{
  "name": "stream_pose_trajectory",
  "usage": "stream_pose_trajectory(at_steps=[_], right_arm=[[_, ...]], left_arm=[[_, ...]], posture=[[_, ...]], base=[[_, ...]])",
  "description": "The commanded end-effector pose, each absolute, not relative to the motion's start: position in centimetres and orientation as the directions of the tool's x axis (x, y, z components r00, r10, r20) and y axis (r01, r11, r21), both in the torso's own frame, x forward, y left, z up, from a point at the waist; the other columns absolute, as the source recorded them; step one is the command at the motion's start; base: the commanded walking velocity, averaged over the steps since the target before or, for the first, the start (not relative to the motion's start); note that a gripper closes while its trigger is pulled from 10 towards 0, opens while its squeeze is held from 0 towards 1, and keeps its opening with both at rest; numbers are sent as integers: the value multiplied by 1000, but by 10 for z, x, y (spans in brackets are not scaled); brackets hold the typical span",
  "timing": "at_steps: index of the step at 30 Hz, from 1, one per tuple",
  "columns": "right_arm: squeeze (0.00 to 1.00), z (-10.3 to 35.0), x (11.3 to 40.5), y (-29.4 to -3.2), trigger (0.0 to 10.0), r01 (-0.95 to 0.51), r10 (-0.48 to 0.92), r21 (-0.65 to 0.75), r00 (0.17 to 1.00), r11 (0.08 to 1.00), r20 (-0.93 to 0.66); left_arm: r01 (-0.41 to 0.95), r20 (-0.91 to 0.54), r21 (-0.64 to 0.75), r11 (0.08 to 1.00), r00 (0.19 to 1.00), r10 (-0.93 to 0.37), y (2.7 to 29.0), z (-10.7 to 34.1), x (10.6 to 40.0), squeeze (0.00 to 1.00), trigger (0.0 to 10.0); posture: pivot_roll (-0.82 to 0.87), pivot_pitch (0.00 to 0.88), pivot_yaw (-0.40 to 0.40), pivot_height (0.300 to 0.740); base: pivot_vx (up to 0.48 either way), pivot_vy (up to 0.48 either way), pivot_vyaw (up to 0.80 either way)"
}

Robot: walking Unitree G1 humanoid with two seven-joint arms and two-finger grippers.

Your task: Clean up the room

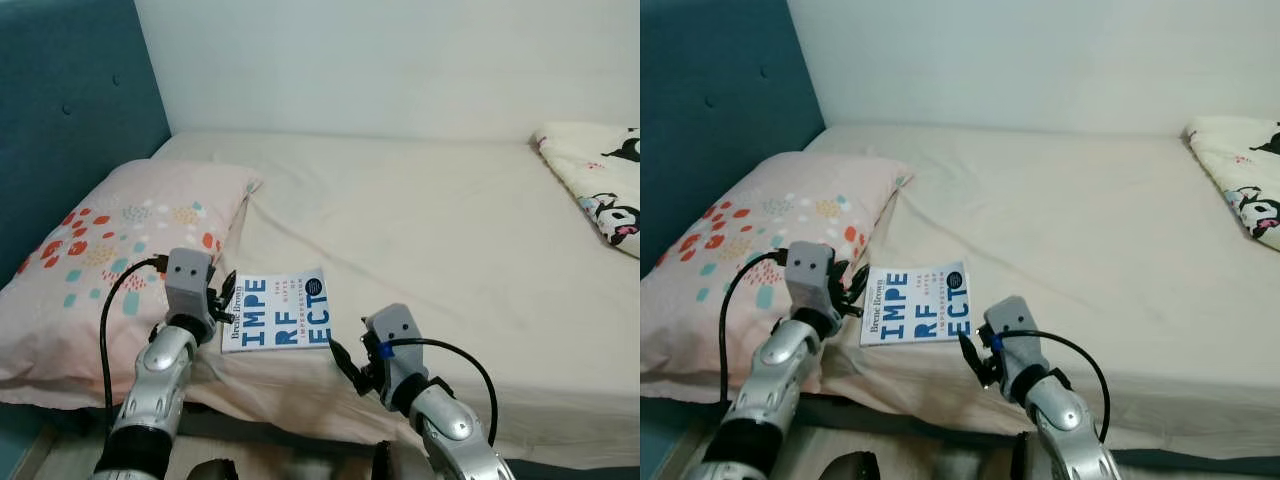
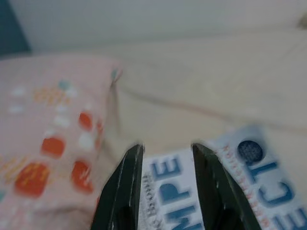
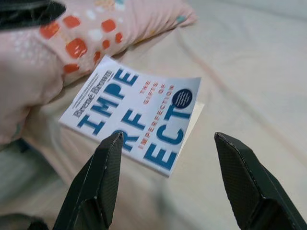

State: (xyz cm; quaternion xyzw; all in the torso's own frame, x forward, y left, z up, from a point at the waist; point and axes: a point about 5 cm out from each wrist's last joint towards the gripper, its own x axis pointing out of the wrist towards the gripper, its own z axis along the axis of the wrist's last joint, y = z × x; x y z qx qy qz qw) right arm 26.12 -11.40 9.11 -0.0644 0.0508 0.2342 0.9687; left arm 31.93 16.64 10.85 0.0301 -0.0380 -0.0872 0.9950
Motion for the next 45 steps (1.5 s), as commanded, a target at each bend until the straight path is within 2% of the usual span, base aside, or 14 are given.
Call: stream_pose_trajectory(at_steps=[1,8,18,25,33,45], right_arm=[[0,89,262,-117,10000,-439,428,-87,895,894,-125],[0,87,265,-127,10000,-356,350,-43,930,933,-110],[0,88,266,-124,10000,-338,334,-27,938,941,-89],[0,90,268,-122,10000,-328,326,-14,942,944,-76],[0,89,269,-123,10000,-320,318,-10,945,947,-72],[0,90,273,-121,10000,-331,329,-24,942,943,-62]], left_arm=[[191,61,72,979,979,-196,160,107,317,0,10000],[159,75,61,985,984,-163,152,115,312,0,10000],[170,72,41,985,982,-172,148,118,307,0,10000],[144,66,-48,988,988,-140,153,117,305,0,10000],[131,47,-30,991,991,-129,158,118,303,0,10000],[78,63,-24,997,995,-76,162,123,297,0,10000]], posture=[[9,0,-39,599],[-5,0,-24,619],[0,2,-20,649],[-6,0,-14,669],[-2,0,-20,684],[9,0,-28,734]], base=[[0,0,0],[0,0,0],[0,0,0],[0,0,0],[0,0,0],[0,0,0]])
